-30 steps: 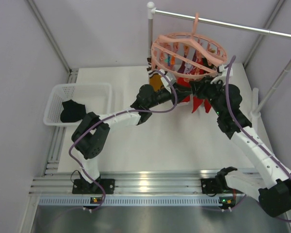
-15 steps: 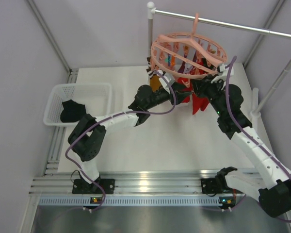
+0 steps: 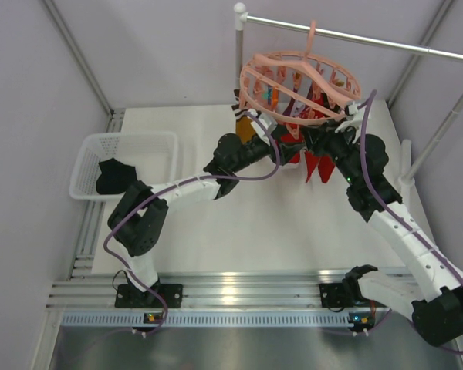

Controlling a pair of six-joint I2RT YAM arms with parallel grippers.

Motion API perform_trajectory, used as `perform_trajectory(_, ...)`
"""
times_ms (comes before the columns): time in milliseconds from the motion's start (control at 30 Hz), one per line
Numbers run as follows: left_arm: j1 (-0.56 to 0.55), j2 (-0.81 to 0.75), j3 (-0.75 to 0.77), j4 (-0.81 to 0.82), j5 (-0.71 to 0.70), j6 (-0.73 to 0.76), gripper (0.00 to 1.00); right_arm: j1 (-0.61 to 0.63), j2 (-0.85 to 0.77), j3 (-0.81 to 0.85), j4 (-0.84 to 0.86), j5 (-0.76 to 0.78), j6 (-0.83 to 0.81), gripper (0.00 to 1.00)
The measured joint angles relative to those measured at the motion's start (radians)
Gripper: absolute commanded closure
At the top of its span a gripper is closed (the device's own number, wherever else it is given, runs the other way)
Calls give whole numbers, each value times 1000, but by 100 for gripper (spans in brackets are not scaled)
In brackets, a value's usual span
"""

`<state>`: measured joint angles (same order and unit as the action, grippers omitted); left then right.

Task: Clip the socks to the hanger
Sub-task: Adjust the sock on the hanger, then open the clamp at the hanger.

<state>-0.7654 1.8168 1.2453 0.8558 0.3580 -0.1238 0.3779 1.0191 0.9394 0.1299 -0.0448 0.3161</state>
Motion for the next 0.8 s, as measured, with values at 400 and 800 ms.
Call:
perform_trajectory(400, 21, 44, 29, 46, 38, -39, 60, 0, 0, 0, 4, -22, 2, 65)
perform_trajectory(800, 21, 44, 30, 48, 80, -31, 89, -30, 0, 0, 15, -140, 0, 43)
